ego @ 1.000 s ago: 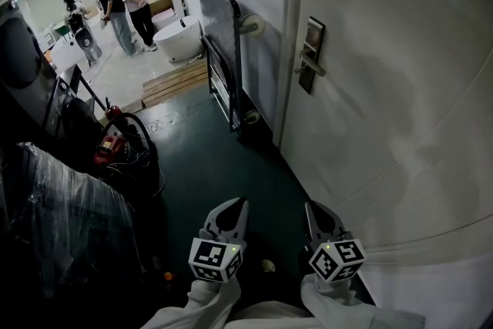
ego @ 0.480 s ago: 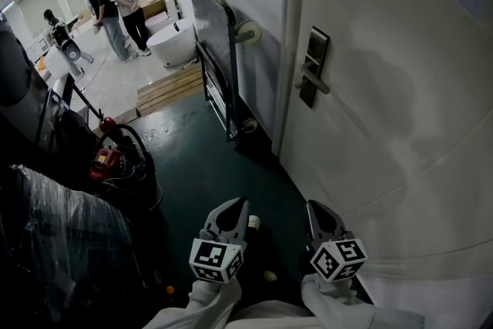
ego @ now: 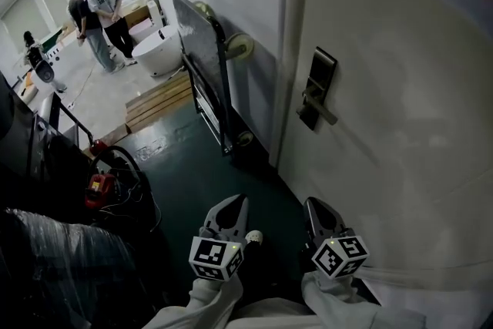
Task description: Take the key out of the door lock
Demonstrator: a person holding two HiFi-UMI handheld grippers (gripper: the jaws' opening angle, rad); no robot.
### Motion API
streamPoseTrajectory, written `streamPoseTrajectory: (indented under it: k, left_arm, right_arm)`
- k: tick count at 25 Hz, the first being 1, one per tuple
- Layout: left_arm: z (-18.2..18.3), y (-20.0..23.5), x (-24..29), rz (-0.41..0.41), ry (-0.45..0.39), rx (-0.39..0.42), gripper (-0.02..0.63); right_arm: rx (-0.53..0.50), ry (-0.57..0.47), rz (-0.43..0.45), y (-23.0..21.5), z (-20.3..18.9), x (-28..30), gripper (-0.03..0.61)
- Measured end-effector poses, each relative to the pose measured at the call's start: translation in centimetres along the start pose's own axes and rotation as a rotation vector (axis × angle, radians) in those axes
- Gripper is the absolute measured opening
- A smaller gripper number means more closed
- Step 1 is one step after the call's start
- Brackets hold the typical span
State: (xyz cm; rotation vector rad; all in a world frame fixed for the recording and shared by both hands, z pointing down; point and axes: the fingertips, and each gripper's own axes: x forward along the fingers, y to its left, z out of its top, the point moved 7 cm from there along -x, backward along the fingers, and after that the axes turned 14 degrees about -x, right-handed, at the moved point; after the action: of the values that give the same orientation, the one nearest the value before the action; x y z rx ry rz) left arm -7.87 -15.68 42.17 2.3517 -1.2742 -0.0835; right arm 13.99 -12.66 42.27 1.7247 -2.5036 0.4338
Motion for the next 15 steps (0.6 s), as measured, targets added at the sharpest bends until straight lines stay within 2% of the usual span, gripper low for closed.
streamPoseTrajectory:
  k: [7, 11, 15]
  left_arm:
    - [2.9, 3.7, 6.3, -0.072, 0.040, 0.020, 0.014]
    - [3.7, 5.1, 9.6, -0.133, 0.076, 0.027, 0.014]
    - [3.5, 6.3, 12.5, -0.170, 0.111, 0.026, 0.014]
  right_arm:
    - [0.119, -0.044, -0.055, -1.8, 1.2, 5.8, 0.052]
    - [0.270, -0.075, -0.070, -2.8, 1.0, 8.4, 0.052]
    - [0.497, -0.127, -0.054, -4.1, 0.0, 10.4, 0.052]
